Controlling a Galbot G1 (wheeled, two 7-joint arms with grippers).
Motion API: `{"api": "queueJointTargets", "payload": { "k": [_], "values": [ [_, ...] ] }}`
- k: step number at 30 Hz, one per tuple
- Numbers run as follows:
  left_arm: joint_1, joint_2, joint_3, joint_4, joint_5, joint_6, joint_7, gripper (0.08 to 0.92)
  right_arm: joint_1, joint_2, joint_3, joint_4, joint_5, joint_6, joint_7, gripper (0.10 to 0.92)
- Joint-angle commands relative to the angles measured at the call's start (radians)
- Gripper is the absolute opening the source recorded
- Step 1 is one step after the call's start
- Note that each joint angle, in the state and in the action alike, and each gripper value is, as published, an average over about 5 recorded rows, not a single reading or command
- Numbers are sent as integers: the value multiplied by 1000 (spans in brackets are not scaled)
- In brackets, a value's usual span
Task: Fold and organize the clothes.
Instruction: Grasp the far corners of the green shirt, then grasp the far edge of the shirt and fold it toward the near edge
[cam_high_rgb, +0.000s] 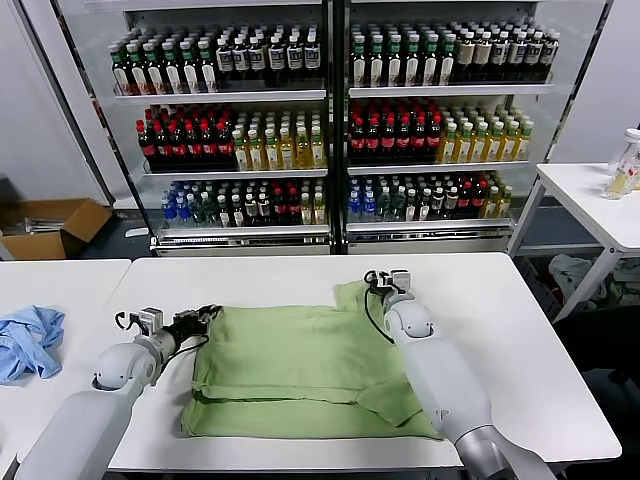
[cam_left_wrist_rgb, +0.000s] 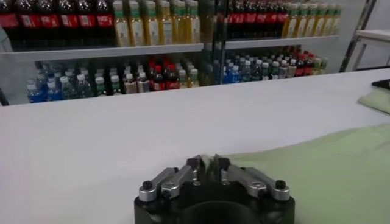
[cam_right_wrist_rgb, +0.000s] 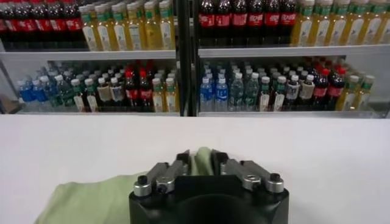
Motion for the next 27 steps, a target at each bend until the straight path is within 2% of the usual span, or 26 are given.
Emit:
{"api": "queueJointTargets", "payload": {
  "k": [1,3,6,10,17,27],
  "values": [
    [2,0,0,1,0,-7,15,129,1,0,-1,0,-1,3,0,148],
    [1,4,-2,-6,-11,-19,12,103,-6,-11,-3,24,2,11,-3,114],
    [11,19,-7,-43,-53,-42,-4,89,-38,-49,-9,127,38,7,2,106],
    [65,55,-25,-141,-117,-69,-46,88,-141,-132,-13,381,140,-40,24,106],
    [240,102,-98,-310,-148,-97,-81,87,-350,-275,54,754,260,-99,62,106],
    [387,115,-165,-384,-136,-140,-85,86,-626,-369,136,1046,262,-102,80,106]
  ]
}}
